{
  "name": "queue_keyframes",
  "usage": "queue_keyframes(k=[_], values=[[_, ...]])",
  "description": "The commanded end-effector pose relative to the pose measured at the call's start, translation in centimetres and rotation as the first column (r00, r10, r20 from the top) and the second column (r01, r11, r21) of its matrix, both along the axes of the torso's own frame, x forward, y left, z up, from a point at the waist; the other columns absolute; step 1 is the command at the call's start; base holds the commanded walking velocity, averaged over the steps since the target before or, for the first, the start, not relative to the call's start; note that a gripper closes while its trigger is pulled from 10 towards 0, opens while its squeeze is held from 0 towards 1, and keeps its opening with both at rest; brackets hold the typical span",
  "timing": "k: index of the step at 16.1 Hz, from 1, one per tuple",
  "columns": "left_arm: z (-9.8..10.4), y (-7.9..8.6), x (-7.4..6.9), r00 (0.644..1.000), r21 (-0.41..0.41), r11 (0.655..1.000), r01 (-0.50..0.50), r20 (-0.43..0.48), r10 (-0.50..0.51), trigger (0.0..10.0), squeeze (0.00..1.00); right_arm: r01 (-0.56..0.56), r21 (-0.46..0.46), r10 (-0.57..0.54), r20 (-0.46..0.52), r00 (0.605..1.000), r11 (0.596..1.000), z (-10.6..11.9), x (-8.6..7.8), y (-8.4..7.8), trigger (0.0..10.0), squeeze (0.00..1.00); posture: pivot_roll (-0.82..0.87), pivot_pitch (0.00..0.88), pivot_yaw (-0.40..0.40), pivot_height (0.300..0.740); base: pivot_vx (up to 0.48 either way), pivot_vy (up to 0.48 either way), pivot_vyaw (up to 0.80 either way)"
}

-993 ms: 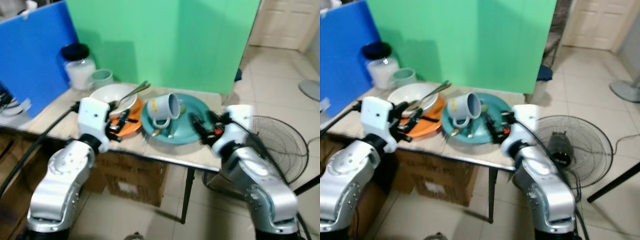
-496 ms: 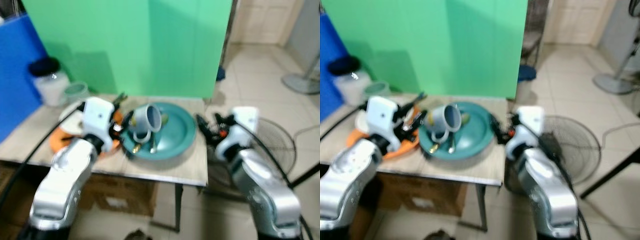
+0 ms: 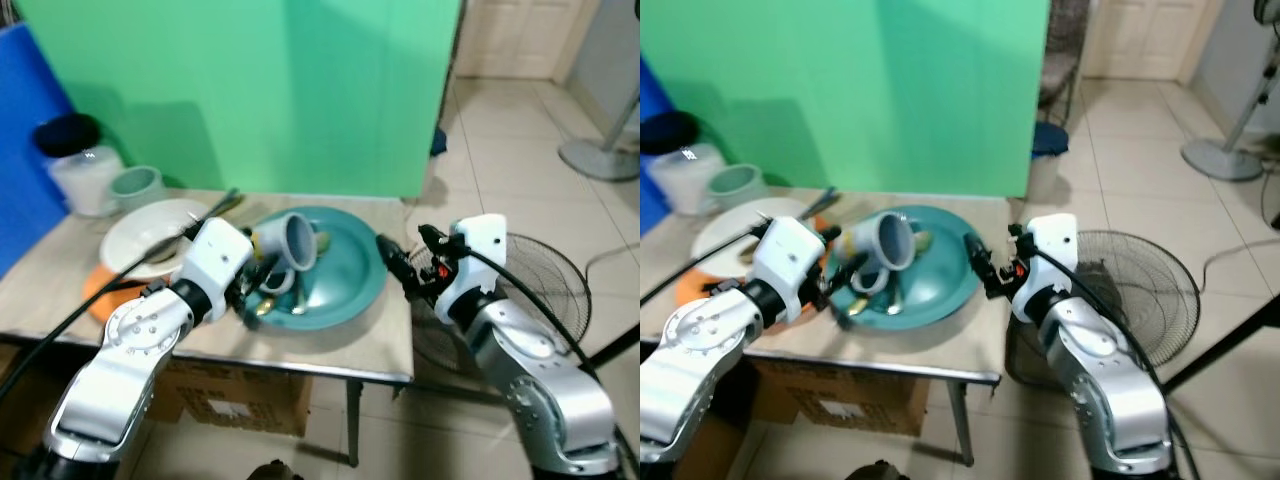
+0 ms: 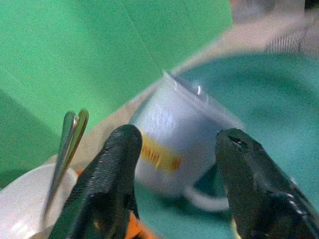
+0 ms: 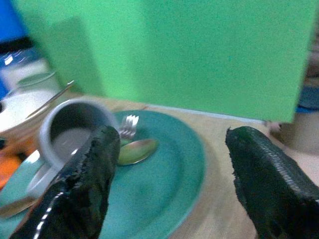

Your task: Setting the table

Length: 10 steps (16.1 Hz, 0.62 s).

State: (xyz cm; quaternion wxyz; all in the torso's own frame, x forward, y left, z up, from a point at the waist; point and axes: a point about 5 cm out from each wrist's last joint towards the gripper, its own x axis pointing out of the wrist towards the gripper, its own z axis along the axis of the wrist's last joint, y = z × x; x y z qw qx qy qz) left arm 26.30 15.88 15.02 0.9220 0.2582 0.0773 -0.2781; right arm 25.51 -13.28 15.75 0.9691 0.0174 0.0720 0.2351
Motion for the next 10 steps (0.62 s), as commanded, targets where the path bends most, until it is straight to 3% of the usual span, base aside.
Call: queue_keyframes(k=[1, 2, 3, 4, 6, 9, 10], values=[[-0.3, -0.5, 0.2, 0.998, 0.079, 0.994, 0.069, -0.004, -0.068, 10.0, 1.00, -0.067, -0.027, 0.067, 0.020, 0.998, 0.997, 0.7, -0.1, 0.1, 10.0, 1.00, 0.14, 0.000, 0.061, 0.727, 0.000, 0.000, 0.00], [-0.6, -0.6, 0.4, 0.995, 0.123, 0.987, 0.099, -0.012, -0.099, 10.0, 0.67, -0.092, -0.047, 0.093, 0.016, 0.996, 0.995, 0.8, -0.1, -0.1, 10.0, 1.00, 0.13, 0.000, 0.062, 0.727, 0.000, 0.000, 0.00], [-0.9, -0.7, 0.4, 0.990, 0.150, 0.979, 0.141, -0.034, -0.137, 10.0, 0.09, -0.130, -0.071, 0.131, 0.010, 0.991, 0.989, 0.8, -0.2, -0.3, 10.0, 1.00, 0.13, 0.000, 0.062, 0.727, 0.000, 0.000, 0.00], [-1.1, -0.7, 0.4, 0.987, 0.167, 0.973, 0.161, -0.047, -0.155, 10.0, 0.00, -0.150, -0.079, 0.151, 0.007, 0.988, 0.985, 0.9, -0.3, -0.4, 10.0, 1.00, 0.13, 0.000, 0.063, 0.727, 0.000, 0.000, 0.00], [-2.1, -0.5, 0.8, 0.974, 0.234, 0.947, 0.221, -0.093, -0.204, 10.0, 0.00, -0.236, -0.108, 0.236, -0.011, 0.972, 0.966, 1.0, -0.7, -0.4, 10.0, 1.00, 0.13, 0.000, 0.063, 0.727, 0.000, 0.000, 0.00], [-3.0, -0.2, 3.0, 0.986, 0.308, 0.937, 0.167, -0.063, -0.155, 10.0, 0.00, -0.256, -0.127, 0.256, -0.016, 0.967, 0.958, 1.1, -0.6, -0.7, 10.0, 1.00, 0.11, 0.000, 0.061, 0.727, 0.000, 0.000, 0.00], [-3.2, -0.1, 3.4, 0.988, 0.329, 0.932, 0.155, -0.058, -0.144, 9.5, 0.00, -0.259, -0.130, 0.259, -0.017, 0.966, 0.957, 1.2, -0.6, -0.7, 10.0, 1.00, 0.11, 0.000, 0.063, 0.727, 0.000, 0.000, 0.00]])
